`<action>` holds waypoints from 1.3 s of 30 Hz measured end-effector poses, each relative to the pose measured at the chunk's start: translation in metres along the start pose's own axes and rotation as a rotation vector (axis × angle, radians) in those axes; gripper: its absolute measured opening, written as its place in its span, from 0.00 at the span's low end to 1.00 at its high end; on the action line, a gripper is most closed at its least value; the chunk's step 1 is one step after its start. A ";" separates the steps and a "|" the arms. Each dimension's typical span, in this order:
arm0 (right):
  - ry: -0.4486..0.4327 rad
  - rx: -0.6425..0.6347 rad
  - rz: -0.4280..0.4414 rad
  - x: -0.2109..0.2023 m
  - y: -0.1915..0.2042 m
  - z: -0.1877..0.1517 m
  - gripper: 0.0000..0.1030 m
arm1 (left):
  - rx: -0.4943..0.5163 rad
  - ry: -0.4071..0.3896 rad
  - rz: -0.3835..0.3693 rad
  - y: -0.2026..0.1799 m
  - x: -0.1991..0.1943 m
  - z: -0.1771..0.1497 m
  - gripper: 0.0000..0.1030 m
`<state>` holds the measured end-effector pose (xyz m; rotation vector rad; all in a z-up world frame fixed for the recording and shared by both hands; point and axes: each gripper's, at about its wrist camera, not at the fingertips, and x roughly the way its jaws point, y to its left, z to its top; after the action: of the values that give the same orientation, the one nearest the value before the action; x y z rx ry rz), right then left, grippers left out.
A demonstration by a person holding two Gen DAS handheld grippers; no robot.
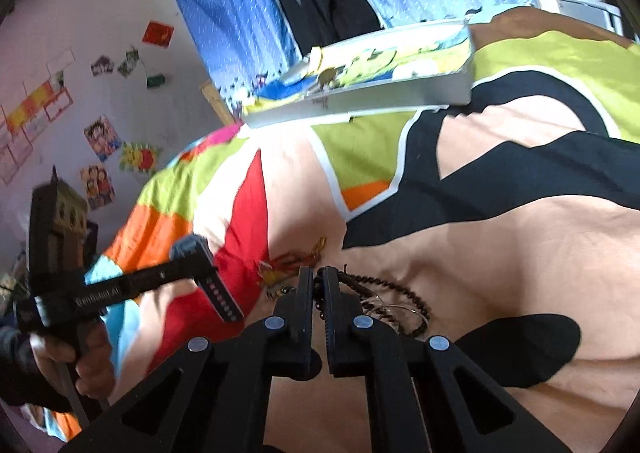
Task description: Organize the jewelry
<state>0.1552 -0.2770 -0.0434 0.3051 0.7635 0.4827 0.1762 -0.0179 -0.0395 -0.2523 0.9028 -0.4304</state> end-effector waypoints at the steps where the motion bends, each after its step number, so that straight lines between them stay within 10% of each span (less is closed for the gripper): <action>1: -0.011 0.012 0.005 -0.004 0.000 0.001 0.05 | 0.000 -0.001 -0.004 -0.002 -0.002 0.000 0.02; 23: -0.181 0.081 0.009 -0.054 -0.012 0.021 0.05 | 0.087 -0.012 -0.075 -0.047 -0.006 0.020 0.02; 39: -0.011 0.153 -0.199 -0.028 -0.054 -0.003 0.05 | 0.098 0.064 -0.091 -0.053 0.025 0.004 0.02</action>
<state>0.1520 -0.3375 -0.0523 0.3697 0.8123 0.2354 0.1795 -0.0764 -0.0344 -0.1909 0.9328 -0.5678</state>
